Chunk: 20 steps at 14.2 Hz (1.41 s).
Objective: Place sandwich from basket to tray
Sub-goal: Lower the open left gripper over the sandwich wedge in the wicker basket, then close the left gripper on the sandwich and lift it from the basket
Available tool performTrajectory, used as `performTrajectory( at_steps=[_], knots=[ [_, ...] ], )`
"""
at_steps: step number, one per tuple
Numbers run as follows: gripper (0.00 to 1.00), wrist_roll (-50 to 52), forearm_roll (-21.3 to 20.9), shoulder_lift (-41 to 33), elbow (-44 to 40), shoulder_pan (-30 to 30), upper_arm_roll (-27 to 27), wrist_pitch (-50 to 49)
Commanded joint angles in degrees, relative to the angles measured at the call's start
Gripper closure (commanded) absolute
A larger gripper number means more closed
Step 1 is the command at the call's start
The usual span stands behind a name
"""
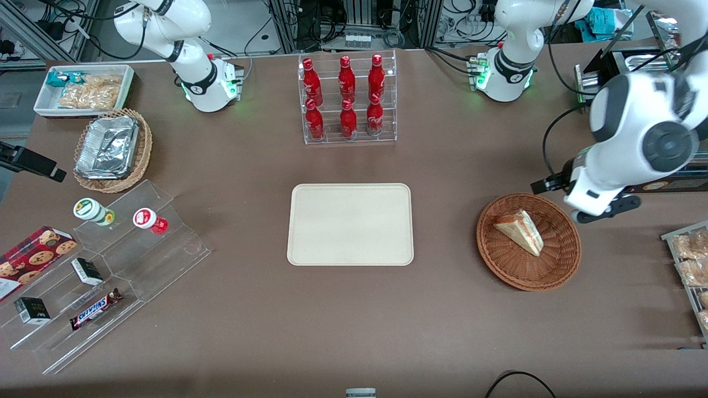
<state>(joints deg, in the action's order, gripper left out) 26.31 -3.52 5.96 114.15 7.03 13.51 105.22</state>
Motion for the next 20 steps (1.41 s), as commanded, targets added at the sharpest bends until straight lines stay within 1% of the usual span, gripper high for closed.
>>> performTrajectory(
  at_steps=[1,2,5,8,10,11,15,17,18,19,20],
  knots=[
    [0.00,2.3,0.9,-1.9,9.7,0.2,-2.0,11.6],
    [0.00,4.6,0.9,-1.5,11.0,0.2,-2.3,14.0],
    [0.00,13.0,1.0,0.9,10.8,-0.2,-2.3,17.5],
    [0.00,26.5,0.9,3.4,9.3,-0.7,-2.3,21.7],
    [0.00,32.9,0.8,5.4,9.0,-2.5,-2.3,25.3],
    [0.00,34.6,0.5,6.4,8.6,-2.7,-2.3,26.8],
    [0.00,34.8,0.0,9.7,7.4,-2.7,-2.3,28.1],
    [0.00,34.7,-0.1,11.9,7.8,-3.0,-2.3,30.8],
    [0.04,34.8,0.0,13.1,7.8,-3.0,-2.3,31.8],
    [0.14,34.9,0.1,13.7,7.8,-3.0,-2.3,32.5],
    [0.32,34.9,0.1,13.9,7.8,-3.0,-2.3,32.7]
  ],
)
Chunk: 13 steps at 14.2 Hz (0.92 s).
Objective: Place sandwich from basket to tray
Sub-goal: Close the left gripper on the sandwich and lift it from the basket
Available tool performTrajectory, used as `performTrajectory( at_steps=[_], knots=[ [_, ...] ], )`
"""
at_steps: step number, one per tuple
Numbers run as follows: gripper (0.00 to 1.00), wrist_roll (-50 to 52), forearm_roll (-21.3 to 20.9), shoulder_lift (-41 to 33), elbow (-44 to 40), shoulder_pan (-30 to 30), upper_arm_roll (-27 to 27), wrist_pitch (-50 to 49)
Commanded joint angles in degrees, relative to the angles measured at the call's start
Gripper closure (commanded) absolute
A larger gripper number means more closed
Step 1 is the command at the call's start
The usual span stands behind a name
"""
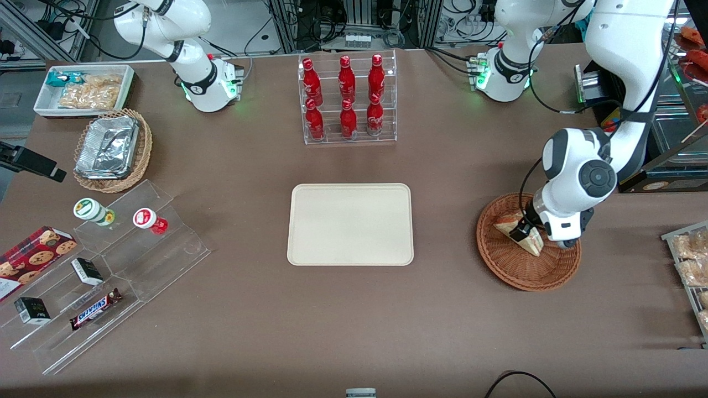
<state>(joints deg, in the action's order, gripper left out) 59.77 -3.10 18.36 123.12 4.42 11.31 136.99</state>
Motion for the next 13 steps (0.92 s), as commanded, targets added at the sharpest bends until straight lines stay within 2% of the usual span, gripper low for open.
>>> performTrajectory(
  at_steps=[1,2,3,5,8,10,13],
  knots=[
    [0.54,1.4,-0.3,1.5,-1.1,-0.3,-0.1,0.8],
    [0.72,1.1,-0.3,1.3,-1.2,-0.4,-0.1,0.7],
    [0.85,0.5,-0.4,0.9,-1.6,-0.4,-0.1,0.3],
    [0.85,-1.7,-0.5,-0.3,-3.7,-0.5,-0.1,-2.2],
    [0.84,-8.8,-0.4,-2.4,-13.0,-1.2,1.1,-18.8],
    [0.83,-10.1,-0.4,-2.3,-19.0,-5.3,4.0,-27.0],
    [0.81,-13.5,-0.7,0.5,-22.8,-16.8,6.1,-28.1]
  ],
)
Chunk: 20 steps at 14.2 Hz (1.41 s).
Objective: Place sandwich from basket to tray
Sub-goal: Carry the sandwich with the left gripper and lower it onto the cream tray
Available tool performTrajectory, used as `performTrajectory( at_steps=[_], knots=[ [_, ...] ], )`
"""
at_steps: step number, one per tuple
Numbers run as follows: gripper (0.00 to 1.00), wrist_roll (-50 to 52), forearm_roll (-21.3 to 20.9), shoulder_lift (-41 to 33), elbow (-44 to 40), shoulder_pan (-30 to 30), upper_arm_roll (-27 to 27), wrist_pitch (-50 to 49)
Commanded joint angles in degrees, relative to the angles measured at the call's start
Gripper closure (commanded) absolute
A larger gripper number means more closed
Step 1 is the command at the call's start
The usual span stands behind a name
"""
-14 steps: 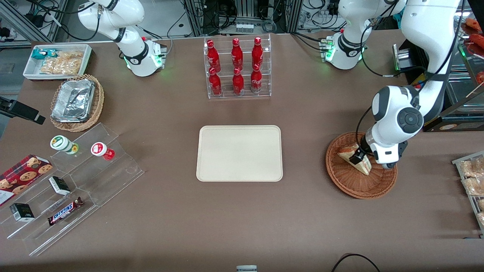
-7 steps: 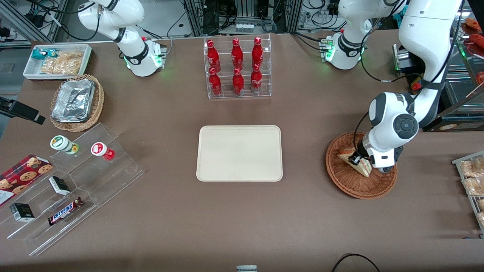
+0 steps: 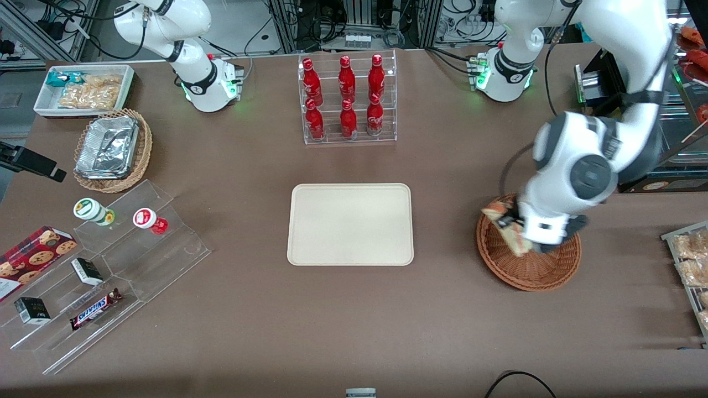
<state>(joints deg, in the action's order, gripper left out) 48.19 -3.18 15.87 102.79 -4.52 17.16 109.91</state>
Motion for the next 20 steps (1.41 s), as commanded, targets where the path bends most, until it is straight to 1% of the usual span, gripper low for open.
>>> performTrajectory(
  at_steps=[1,3,5,7,8,9,11,12,13,14,15,17,20],
  knots=[
    [0.81,-2.0,-0.6,4.4,-4.0,-11.7,0.2,-0.9],
    [0.81,-2.3,-0.2,10.2,-11.3,-15.8,0.2,-1.0],
    [0.81,-2.1,0.0,18.1,-19.7,-20.4,0.4,-1.2],
    [0.81,-1.9,0.1,23.7,-24.5,-24.5,0.3,-0.5],
    [0.81,-1.9,0.1,26.1,-26.9,-25.1,0.3,0.7],
    [0.78,-2.0,0.0,28.2,-28.7,-25.7,0.3,2.2],
    [0.76,-2.0,-0.3,31.8,-31.8,-27.6,0.1,4.4],
    [0.71,-2.1,-0.4,32.2,-31.9,-28.1,0.0,4.4],
    [0.52,-2.1,-1.7,32.3,-31.7,-28.3,0.0,4.4],
    [0.22,-2.1,-3.1,32.5,-31.7,-28.3,0.0,4.4],
    [0.00,-1.7,-4.9,32.4,-31.8,-28.4,-0.1,4.5],
    [0.00,3.5,-6.7,31.2,-32.1,-28.5,-0.2,4.1],
    [0.00,4.5,-6.7,25.1,-32.1,-27.9,-1.0,0.8]
  ],
)
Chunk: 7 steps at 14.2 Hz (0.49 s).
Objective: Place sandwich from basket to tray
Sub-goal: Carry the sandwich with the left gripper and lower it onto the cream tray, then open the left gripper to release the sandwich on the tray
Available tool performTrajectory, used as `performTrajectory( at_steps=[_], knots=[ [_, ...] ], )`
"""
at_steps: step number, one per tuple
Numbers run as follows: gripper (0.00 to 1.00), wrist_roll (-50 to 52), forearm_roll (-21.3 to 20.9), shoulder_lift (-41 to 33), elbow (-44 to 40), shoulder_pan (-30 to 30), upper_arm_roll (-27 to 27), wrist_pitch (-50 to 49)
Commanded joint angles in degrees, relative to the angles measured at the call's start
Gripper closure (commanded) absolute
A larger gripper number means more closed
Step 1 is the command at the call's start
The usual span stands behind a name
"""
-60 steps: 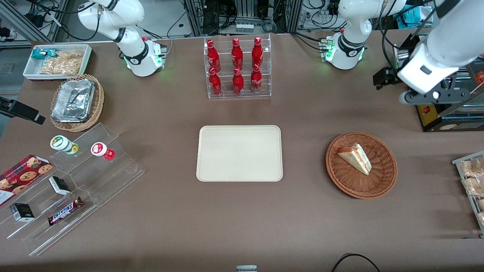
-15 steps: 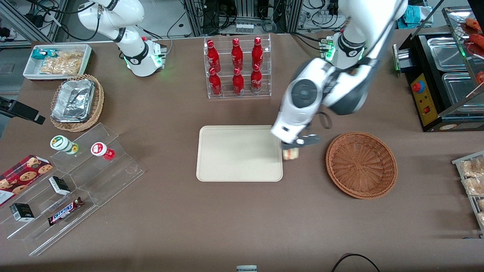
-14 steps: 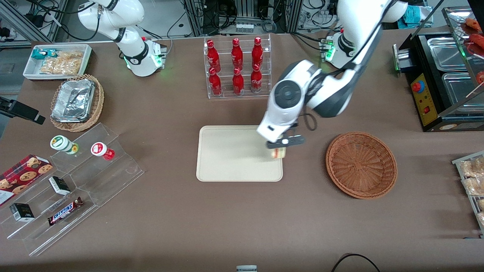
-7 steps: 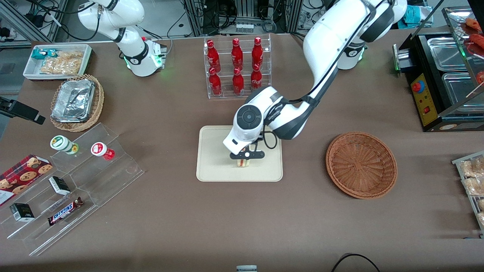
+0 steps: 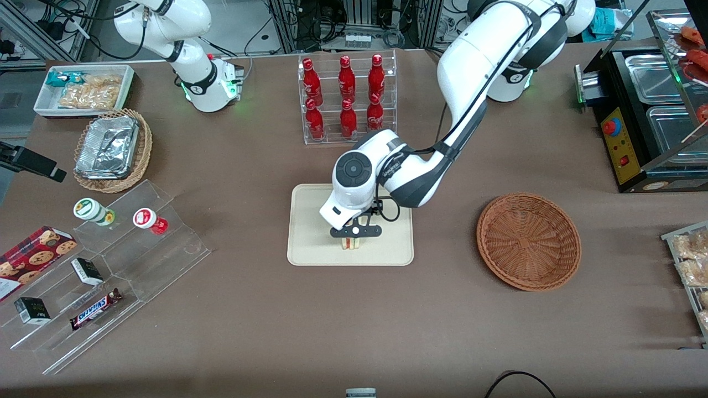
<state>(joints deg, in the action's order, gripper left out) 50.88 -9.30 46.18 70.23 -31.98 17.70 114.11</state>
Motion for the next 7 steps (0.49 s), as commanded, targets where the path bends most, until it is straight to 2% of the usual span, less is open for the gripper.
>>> performTrajectory(
  at_steps=[1,4,7],
  knots=[
    [0.00,1.8,0.1,-8.7,0.7,0.2,-3.2,-6.4],
    [0.00,-0.6,0.2,-18.8,3.2,5.8,-3.9,-17.6],
    [0.00,-14.2,0.3,-28.6,10.3,12.4,-3.9,-25.9]
  ],
)
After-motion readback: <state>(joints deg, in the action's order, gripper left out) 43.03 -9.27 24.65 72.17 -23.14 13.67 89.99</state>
